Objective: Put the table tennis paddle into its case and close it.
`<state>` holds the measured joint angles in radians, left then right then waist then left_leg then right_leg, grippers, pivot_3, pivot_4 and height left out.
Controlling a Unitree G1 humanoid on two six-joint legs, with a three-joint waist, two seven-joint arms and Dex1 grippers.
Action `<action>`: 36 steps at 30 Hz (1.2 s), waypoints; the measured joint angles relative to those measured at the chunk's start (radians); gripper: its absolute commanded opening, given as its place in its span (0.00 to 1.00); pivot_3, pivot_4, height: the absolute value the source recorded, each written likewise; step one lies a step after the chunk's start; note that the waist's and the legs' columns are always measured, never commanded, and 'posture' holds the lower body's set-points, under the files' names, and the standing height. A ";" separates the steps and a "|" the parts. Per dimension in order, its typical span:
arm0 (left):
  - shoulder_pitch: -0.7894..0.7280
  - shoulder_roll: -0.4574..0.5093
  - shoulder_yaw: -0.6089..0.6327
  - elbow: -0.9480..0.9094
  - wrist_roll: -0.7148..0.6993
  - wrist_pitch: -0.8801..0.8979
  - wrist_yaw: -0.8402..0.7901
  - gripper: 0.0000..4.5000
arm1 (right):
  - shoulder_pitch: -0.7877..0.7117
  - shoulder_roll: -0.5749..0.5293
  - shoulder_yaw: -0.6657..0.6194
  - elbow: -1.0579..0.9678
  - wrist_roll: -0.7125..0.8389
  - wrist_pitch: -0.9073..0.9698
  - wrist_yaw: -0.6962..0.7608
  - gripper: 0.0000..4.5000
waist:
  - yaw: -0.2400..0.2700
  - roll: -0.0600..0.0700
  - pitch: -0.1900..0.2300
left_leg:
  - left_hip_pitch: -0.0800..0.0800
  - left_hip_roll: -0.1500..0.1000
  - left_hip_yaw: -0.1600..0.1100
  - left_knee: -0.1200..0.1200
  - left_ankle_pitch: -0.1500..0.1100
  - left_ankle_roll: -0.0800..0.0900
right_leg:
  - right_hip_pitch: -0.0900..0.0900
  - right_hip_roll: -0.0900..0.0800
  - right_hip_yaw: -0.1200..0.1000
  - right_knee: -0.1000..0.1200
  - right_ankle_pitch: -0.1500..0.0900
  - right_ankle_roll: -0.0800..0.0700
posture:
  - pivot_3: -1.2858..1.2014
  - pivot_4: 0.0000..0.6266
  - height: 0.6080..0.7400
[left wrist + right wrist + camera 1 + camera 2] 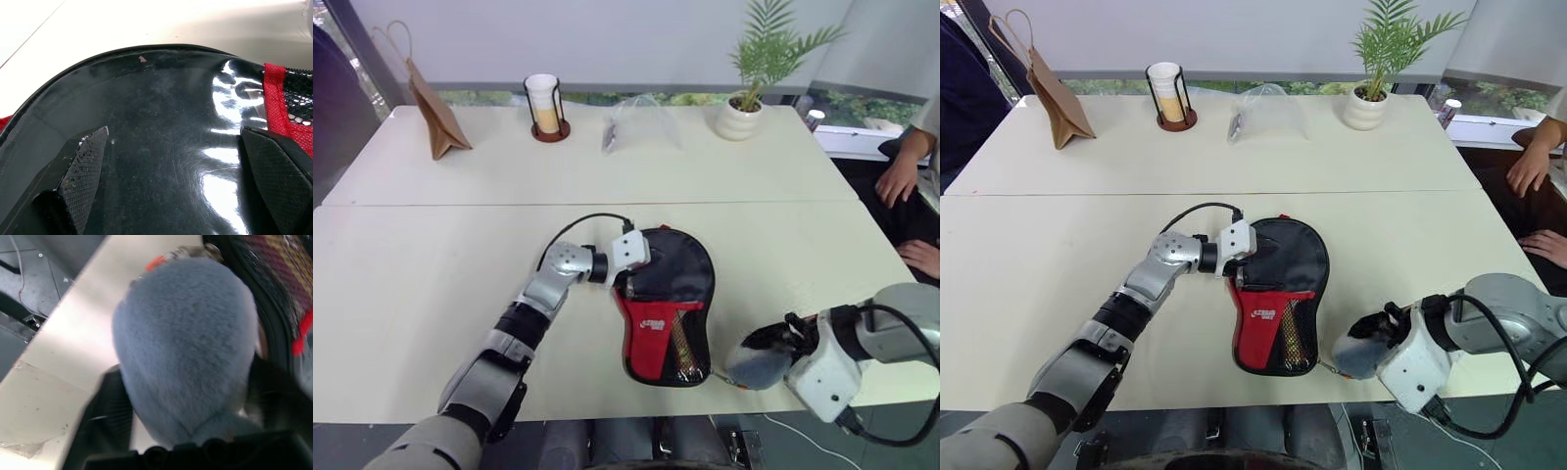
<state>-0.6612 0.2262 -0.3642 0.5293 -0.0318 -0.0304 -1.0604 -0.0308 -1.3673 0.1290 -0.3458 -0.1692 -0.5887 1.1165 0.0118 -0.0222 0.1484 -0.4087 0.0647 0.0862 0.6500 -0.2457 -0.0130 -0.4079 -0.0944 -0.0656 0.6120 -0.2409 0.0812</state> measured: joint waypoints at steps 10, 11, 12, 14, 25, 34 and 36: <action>0.002 -0.009 0.047 -0.004 -0.044 0.050 -0.001 1.00 | -0.210 0.019 -0.042 0.033 0.359 0.616 0.190 0.97 | 0.000 0.003 0.004 | -0.006 0.000 0.000 -0.001 0.000 0.000 | -0.002 -0.001 0.000 0.000 0.003 -0.004 | 0.52 0.24 1.00; 0.003 -0.007 0.055 -0.021 -0.052 0.075 -0.002 1.00 | -0.236 0.025 -0.061 0.033 0.417 0.701 0.206 0.97 | -0.001 0.004 0.006 | -0.009 -0.001 0.000 0.000 0.000 0.001 | -0.004 0.000 0.000 0.001 0.003 -0.004 | 0.52 0.24 1.00; 0.003 -0.005 0.062 -0.029 -0.058 0.090 -0.002 1.00 | -0.254 0.027 -0.067 0.033 0.445 0.745 0.211 0.97 | -0.002 0.004 0.006 | -0.011 -0.001 0.000 0.000 0.000 0.001 | -0.006 0.000 0.000 0.002 0.003 -0.004 | 0.52 0.24 1.00; 0.005 0.009 0.081 -0.057 -0.074 0.134 -0.002 1.00 | -0.302 0.043 -0.085 0.035 0.508 0.852 0.217 0.97 | -0.002 0.004 0.006 | -0.017 -0.001 0.000 0.001 0.001 0.001 | -0.013 0.002 0.000 0.003 0.003 -0.004 | 0.52 0.24 1.00; 0.016 0.193 0.268 -0.415 -0.282 0.468 -0.009 1.00 | -0.381 0.136 -0.192 0.074 0.677 1.184 0.143 0.97 | 0.000 0.006 0.011 | -0.021 -0.001 0.001 0.001 0.001 0.001 | -0.017 0.003 0.001 0.005 0.003 -0.004 | 0.52 0.24 1.00; 0.198 0.439 0.443 -0.763 -0.506 0.742 -0.012 1.00 | -0.379 0.211 -0.303 0.066 0.810 1.349 0.073 0.97 | -0.001 0.007 0.013 | -0.020 0.000 0.001 0.002 0.001 0.000 | -0.017 0.004 0.002 0.007 0.003 -0.004 | 0.52 0.24 1.00; 0.235 0.472 0.502 -0.829 -0.563 0.788 0.004 1.00 | -0.378 0.212 -0.308 0.053 0.825 1.368 0.061 0.97 | 0.001 0.007 0.013 | -0.020 0.000 0.001 0.002 0.001 0.000 | -0.017 0.004 0.002 0.007 0.003 -0.004 | 0.52 0.24 1.00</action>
<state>-0.4266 0.6981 0.1374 -0.2995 -0.5950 0.7579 -1.0568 -0.4088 -1.1550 -0.1790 -0.2928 0.6555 0.7790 1.1776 0.0130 -0.0148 0.1611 -0.4282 0.0648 0.0873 0.6522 -0.2442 -0.0134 -0.4245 -0.0907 -0.0635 0.6192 -0.2378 0.0768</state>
